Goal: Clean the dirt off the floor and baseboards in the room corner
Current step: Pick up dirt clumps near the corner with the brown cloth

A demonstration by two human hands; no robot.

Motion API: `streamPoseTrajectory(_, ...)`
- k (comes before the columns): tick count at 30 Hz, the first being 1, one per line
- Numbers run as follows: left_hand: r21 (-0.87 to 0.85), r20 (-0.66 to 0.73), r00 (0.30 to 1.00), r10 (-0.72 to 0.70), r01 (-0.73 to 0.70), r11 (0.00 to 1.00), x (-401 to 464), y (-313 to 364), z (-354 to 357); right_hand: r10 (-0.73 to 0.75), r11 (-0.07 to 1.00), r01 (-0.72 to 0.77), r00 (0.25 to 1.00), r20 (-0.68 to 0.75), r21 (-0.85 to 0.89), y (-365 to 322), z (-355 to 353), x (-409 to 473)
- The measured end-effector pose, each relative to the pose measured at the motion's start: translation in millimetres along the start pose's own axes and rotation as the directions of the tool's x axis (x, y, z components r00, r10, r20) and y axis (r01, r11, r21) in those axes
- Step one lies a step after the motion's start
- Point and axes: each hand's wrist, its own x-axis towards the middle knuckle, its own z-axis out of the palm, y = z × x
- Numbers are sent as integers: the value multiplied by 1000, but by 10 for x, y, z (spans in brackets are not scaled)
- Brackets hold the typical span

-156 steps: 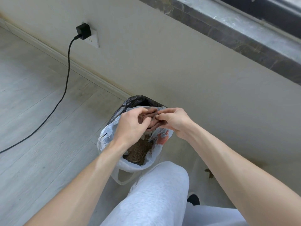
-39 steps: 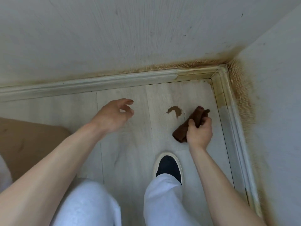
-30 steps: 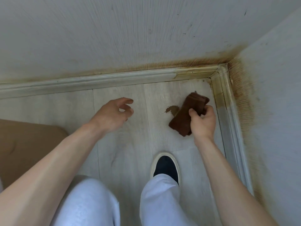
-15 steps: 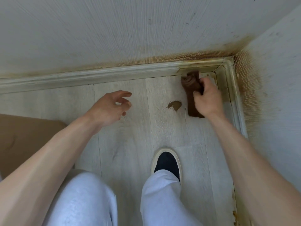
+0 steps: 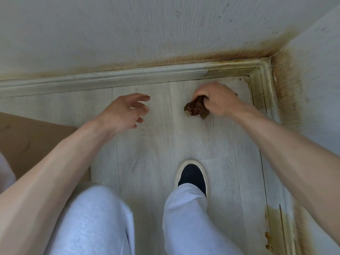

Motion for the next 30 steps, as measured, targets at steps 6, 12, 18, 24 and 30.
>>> streamPoseTrajectory(6,1,-9,1000,2,-2,1000,-56,11,-45,-156,971,177,978,136,-158,-411,206,179)
streamPoseTrajectory(12,5,-2,1000,3,-3,1000,-101,14,-86,-186,922,252,954,234,-293,-157,166,-126)
streamPoseTrajectory(18,22,15,1000,9,-10,1000,-169,55,-73,21,979,6,991,-130,202,80,-17,-294)
streamPoseTrajectory(24,-19,50,999,8,-7,1000,-260,145,-12,555,780,-380,788,-268,497,538,65,-690)
streamPoseTrajectory(30,-41,66,998,19,-16,999,-362,202,-11,602,772,-454,745,-286,445,205,390,-412)
